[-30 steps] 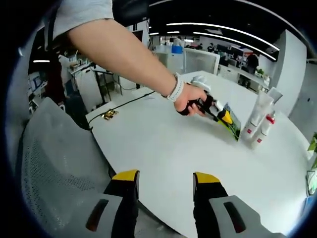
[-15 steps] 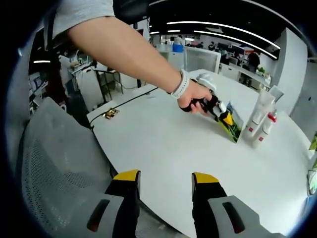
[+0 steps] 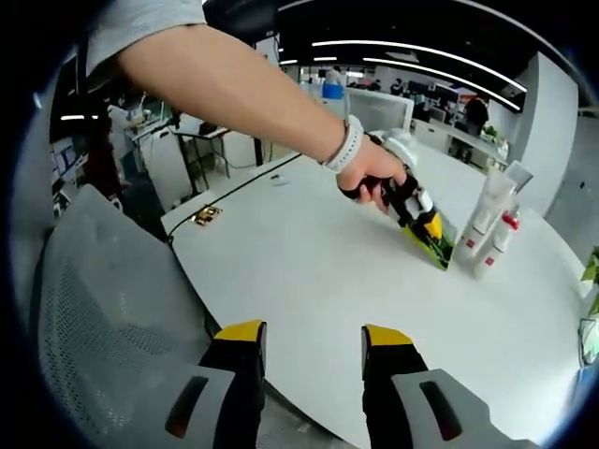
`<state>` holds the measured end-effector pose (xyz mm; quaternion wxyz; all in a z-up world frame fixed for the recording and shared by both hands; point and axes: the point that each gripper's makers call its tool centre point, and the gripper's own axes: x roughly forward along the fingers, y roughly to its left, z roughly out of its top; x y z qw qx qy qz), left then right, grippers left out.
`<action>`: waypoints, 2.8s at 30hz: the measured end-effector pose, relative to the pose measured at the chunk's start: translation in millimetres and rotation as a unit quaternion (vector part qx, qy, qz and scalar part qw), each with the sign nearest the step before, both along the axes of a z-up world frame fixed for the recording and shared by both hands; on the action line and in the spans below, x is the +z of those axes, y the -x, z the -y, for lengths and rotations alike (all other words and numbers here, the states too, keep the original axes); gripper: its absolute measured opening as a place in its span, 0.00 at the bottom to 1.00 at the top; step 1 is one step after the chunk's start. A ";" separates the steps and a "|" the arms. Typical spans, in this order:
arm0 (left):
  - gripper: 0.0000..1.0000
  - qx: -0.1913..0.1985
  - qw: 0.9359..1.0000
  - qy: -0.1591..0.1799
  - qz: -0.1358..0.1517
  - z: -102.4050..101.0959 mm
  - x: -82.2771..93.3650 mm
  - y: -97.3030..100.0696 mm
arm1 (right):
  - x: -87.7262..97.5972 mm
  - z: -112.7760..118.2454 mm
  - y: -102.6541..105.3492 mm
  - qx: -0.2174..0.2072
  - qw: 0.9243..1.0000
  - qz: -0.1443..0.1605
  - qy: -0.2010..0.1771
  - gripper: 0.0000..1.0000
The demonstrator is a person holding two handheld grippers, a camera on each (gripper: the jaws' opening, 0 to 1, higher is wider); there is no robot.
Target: Arrange the skincare products in the storage area until every visible bottle or jar stands upright without overlapping.
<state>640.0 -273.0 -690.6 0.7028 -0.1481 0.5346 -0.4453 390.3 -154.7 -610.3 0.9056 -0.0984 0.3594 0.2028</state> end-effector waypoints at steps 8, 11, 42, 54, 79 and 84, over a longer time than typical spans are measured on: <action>0.42 -0.026 0.997 -0.058 0.040 -7.5 -1.4 -2.6 | 1.3 2.3 -0.8 -0.006 1.000 0.003 -0.001 0.35; 0.47 -0.042 0.995 -0.076 0.057 -8.6 -3.2 -2.1 | 1.9 2.7 -0.9 -0.008 1.000 0.004 -0.001 0.35; 0.75 -0.024 0.969 -0.028 0.243 -86.3 87.9 31.5 | 4.4 -6.0 0.4 0.018 1.000 0.013 0.007 0.35; 0.88 0.136 0.961 0.105 0.215 -178.7 139.5 57.0 | -1.6 -19.8 6.2 0.063 0.998 0.001 0.019 0.36; 0.99 0.268 0.870 0.341 0.233 -251.2 251.0 100.9 | -13.8 -23.8 17.6 0.092 0.994 -0.028 0.054 0.31; 0.99 0.276 0.874 0.323 0.237 -273.4 248.0 94.0 | -14.6 -23.2 17.1 0.090 0.994 -0.028 0.060 0.32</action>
